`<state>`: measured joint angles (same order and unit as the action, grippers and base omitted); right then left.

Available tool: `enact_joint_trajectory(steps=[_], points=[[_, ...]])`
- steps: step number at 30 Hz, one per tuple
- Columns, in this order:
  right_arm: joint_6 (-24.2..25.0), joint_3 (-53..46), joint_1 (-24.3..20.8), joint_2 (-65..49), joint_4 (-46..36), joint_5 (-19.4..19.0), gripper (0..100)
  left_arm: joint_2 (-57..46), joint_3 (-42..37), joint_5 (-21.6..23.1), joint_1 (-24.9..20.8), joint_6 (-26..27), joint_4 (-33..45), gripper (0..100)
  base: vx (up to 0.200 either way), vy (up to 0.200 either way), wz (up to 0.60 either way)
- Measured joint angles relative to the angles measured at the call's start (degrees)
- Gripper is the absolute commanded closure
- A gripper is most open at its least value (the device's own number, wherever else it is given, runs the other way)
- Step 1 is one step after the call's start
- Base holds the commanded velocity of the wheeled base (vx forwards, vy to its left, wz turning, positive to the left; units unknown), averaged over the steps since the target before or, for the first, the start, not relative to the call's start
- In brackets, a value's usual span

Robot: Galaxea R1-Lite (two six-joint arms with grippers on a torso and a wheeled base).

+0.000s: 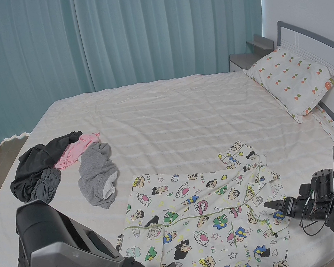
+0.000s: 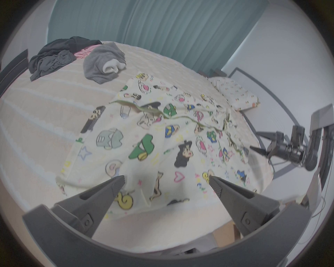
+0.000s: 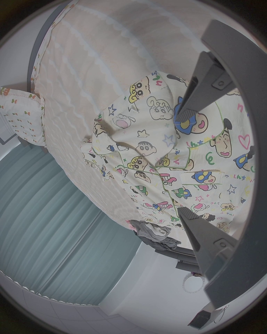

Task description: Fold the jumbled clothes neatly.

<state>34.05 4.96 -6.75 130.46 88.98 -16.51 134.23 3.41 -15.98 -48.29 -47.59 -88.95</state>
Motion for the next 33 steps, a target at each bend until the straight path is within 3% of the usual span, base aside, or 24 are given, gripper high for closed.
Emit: enact_joint_trajectory(steps=[5, 15, 25, 28, 33], points=[[-0.24, -0.04, 0.01, 0.05, -0.02, 0.0, 0, -0.74, 2.89, -1.96, 2.32, -4.19, 0.0, 0, 0.0, 0.0, 0.0], [-0.3, -0.04, 0.01, 0.11, 0.0, 0.01, 0, -0.96, 4.94, -2.76, 7.11, -6.95, 0.13, 0, 0.0, 0.0, 0.0], [-0.3, -0.04, 0.01, 0.11, -0.02, 0.0, 0, -0.94, 10.91, -1.45, 9.34, -11.47, 17.12, 0, 0.0, 0.0, 0.0], [-0.3, -0.04, 0.01, 0.11, 0.0, 0.12, 0, -1.18, 12.7, 1.29, 9.59, -13.01, 19.52, 0, 0.0, 0.0, 0.0], [-0.39, -0.04, -0.02, 0.11, -0.02, 0.23, 0, -1.49, 13.86, 1.67, 9.75, -13.3, 21.08, 0, 0.0, 0.0, 0.0]])
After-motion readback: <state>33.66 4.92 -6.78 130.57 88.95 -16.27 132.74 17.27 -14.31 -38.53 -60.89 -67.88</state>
